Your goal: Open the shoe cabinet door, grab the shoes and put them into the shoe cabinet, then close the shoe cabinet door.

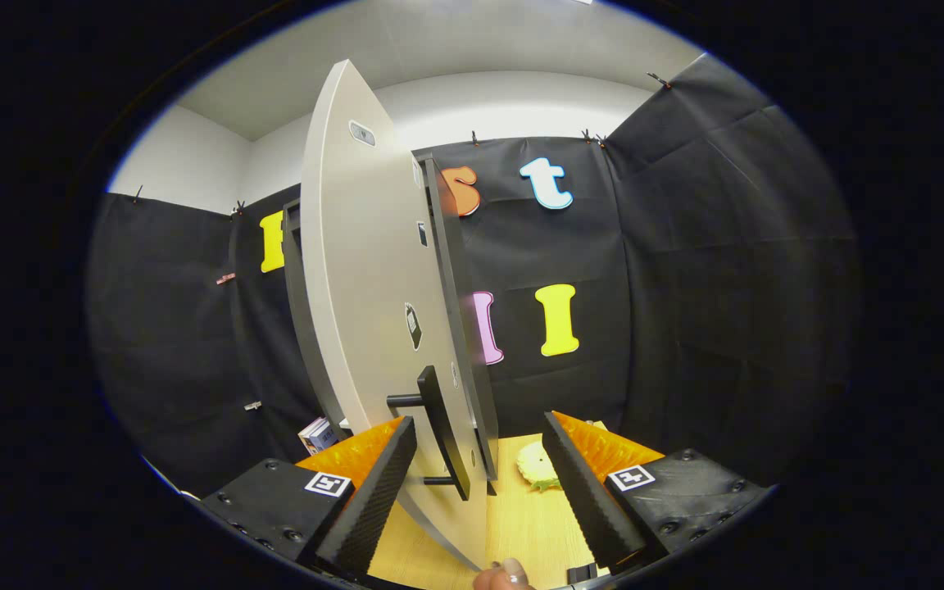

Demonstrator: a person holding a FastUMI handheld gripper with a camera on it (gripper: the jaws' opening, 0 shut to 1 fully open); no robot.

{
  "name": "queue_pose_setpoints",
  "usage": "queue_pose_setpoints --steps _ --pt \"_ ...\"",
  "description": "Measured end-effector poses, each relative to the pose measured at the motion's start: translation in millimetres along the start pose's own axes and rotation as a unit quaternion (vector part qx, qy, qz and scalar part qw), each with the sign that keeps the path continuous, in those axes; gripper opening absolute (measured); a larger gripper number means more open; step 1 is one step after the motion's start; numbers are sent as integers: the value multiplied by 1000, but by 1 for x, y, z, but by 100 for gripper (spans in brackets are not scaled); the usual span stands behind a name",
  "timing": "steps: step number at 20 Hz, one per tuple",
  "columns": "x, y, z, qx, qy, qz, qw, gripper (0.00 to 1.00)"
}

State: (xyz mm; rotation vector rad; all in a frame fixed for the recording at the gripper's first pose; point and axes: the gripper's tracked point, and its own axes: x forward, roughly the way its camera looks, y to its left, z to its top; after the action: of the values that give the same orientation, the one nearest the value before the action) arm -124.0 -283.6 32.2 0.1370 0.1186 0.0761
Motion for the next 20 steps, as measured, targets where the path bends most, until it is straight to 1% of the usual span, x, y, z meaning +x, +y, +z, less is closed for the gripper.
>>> queue_pose_setpoints --steps 4,8,14,20 --pt "6 7 -3 -2 3 -5 1000 98" --pt "3 25 -8 -7 -2 -2 1000 98" --pt "10 63 -18 22 1 5 1000 98" --pt "20 107 -28 17 6 8 1000 98"
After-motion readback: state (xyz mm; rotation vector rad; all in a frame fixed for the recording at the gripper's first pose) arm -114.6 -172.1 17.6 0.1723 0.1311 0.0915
